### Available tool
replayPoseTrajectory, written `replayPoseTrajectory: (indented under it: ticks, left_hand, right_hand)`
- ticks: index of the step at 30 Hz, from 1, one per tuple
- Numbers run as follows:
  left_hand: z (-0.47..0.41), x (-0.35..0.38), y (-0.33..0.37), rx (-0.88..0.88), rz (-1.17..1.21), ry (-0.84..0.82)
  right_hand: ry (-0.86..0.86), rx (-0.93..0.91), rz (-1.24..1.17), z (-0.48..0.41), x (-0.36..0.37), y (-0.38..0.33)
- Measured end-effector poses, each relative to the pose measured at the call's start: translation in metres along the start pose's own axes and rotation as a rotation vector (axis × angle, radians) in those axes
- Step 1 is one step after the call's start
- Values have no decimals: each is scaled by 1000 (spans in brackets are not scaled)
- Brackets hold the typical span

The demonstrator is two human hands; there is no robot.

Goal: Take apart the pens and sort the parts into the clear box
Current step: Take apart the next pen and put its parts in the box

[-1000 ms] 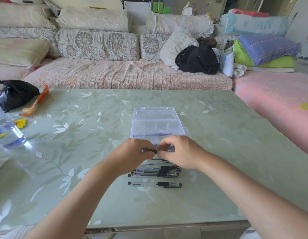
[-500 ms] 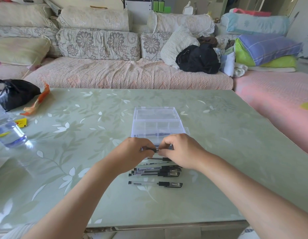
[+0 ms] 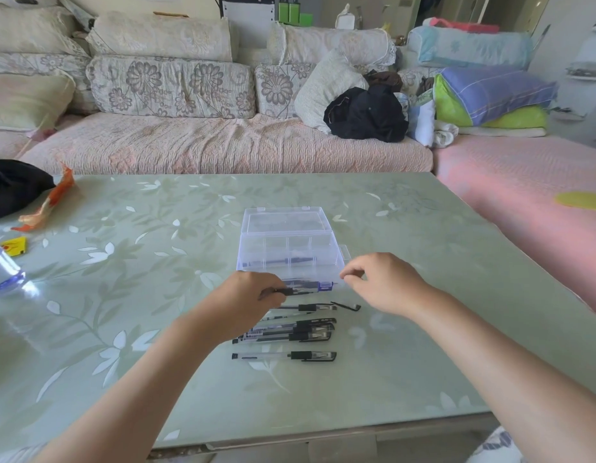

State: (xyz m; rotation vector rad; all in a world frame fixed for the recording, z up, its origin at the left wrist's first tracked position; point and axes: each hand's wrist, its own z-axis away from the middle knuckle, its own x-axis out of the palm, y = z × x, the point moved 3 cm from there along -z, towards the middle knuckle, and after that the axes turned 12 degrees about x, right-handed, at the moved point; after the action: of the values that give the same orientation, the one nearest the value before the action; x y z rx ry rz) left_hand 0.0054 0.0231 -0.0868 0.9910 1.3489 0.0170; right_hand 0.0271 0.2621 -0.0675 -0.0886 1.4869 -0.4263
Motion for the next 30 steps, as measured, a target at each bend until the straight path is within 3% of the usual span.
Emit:
replayPoseTrajectory:
  ticks: [5, 11, 18, 30]
  left_hand:
    - [-1, 4, 1, 9, -28, -3]
    - [2, 5, 1, 11, -12, 16]
    - [1, 1, 4, 31, 26, 45]
    - [3, -5, 4, 36, 35, 71]
  right_hand:
    - [-74, 4, 127, 2, 17, 12]
    - [-20, -36, 119, 6, 19, 11]
    - [80, -147, -82, 14, 8, -11]
    - [-9, -192, -266, 15, 17, -36]
